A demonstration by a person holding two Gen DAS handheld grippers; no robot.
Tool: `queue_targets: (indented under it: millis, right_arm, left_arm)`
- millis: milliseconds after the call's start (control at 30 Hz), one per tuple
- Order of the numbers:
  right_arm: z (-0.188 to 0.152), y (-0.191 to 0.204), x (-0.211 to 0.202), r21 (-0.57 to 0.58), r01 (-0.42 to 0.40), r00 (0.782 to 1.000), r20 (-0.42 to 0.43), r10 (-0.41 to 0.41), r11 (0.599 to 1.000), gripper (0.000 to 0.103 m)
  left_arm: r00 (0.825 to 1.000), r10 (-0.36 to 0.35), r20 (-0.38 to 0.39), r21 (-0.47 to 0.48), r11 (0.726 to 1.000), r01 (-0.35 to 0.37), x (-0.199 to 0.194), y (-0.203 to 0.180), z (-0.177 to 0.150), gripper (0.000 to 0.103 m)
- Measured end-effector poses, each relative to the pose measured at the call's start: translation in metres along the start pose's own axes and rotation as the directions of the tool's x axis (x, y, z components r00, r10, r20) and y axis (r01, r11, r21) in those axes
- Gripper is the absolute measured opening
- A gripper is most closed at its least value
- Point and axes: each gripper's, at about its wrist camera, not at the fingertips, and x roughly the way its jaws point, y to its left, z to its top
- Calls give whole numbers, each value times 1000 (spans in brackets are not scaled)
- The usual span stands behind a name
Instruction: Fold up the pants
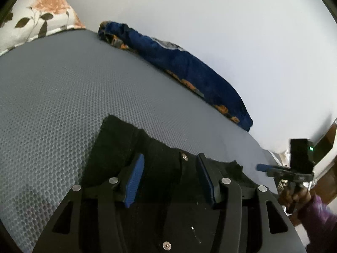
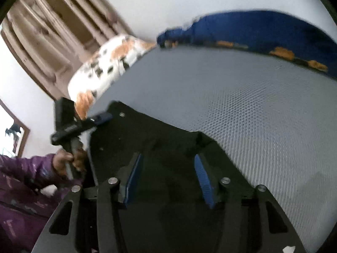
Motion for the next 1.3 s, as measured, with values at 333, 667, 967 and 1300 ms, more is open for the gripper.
queue_targets:
  millis: [333,667,967,1300]
  right_arm:
    - [-6,-41,34,-7,-106,977,-186,103,994,42]
    - [5,-46,40,-33,-101,986,-135,96,994,15]
    - [5,-54,37,1,-37,998,-44,37,999,8]
    - [12,-51,49,-64,95,995,-22,-96,993,5]
  left_arm:
    - [998,33,45,87,996,-37,-1,-3,6,52]
    - [996,50,67,84,995,-56,6,0,0,53]
    - [995,57,87,53,997,-61,1,-1,1,53]
    - [990,87,111,58,994,-94,4,0,-7,53]
